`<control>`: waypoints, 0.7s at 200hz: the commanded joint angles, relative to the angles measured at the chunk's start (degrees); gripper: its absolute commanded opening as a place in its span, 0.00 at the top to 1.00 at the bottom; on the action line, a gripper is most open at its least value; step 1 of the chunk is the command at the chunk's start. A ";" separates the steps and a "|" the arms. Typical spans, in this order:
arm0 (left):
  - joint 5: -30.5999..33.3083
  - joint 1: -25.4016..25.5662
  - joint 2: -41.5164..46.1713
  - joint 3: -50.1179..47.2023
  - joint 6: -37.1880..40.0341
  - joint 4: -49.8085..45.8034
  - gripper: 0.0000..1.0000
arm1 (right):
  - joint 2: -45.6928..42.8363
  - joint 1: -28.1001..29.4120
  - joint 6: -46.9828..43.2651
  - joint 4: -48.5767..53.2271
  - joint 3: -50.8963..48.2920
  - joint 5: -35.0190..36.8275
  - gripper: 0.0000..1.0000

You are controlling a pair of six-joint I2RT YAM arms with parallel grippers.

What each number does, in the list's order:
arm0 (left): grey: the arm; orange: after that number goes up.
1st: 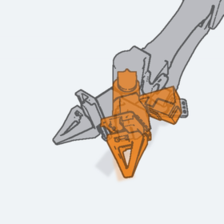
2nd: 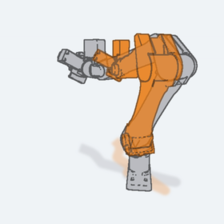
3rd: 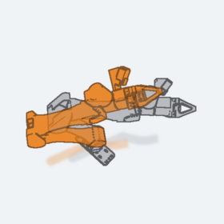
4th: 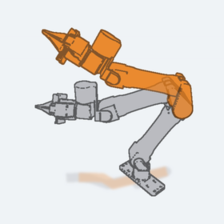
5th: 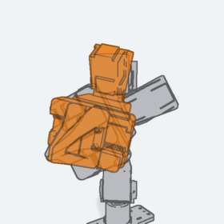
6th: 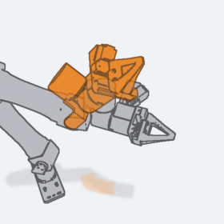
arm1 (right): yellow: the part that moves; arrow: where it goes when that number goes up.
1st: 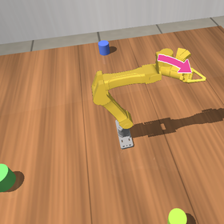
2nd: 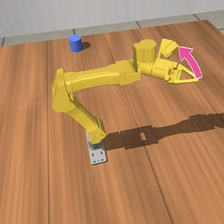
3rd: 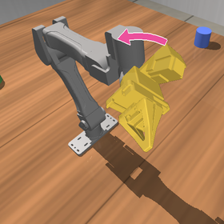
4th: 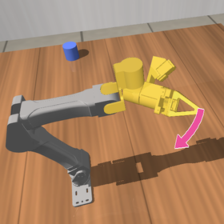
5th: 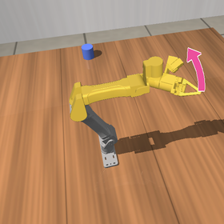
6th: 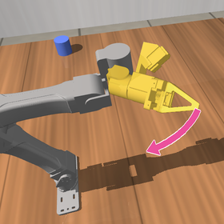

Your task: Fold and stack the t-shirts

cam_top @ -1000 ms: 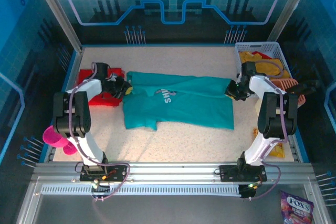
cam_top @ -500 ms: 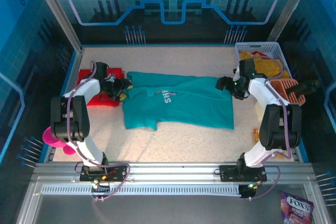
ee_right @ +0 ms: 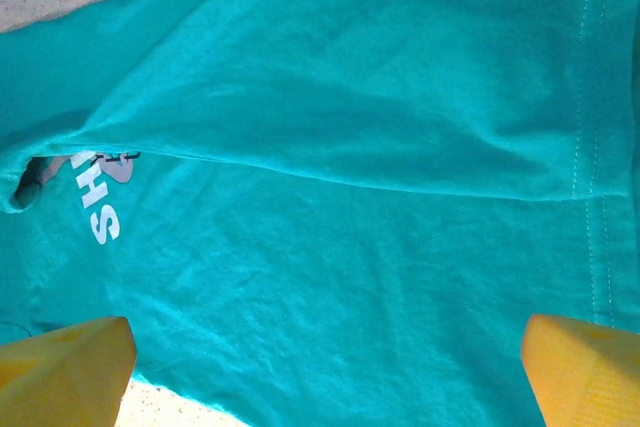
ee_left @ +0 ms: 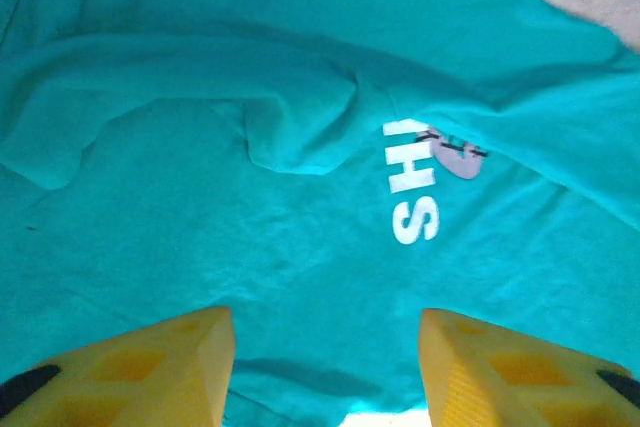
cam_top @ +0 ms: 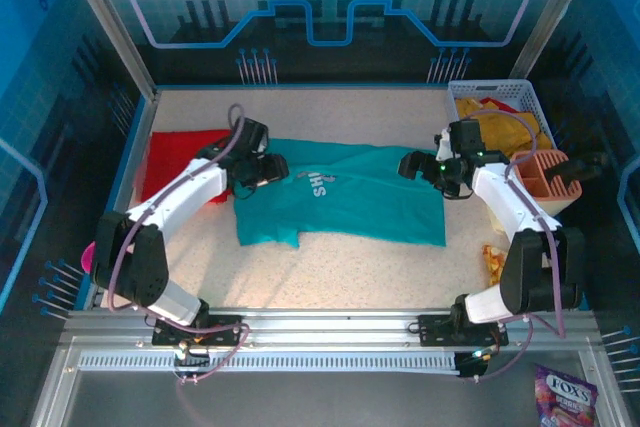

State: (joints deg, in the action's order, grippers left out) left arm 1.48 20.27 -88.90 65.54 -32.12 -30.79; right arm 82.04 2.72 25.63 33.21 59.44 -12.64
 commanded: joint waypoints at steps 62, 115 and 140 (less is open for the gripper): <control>25.14 9.73 -17.52 7.68 3.45 0.68 0.51 | -1.73 0.60 -0.40 1.22 -1.41 -2.81 0.00; 29.42 9.96 -23.13 11.59 4.42 0.08 0.50 | -0.50 0.37 -0.79 0.89 -1.28 -3.49 0.00; 30.70 10.02 -24.57 12.85 4.69 -0.13 0.55 | -0.04 0.28 -0.93 0.67 -1.17 -3.85 0.00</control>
State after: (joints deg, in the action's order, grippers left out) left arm 28.58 30.06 -111.59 76.09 -28.77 -30.57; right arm 81.01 2.72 25.58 33.45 58.52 -14.90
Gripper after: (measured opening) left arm 0.462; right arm 0.996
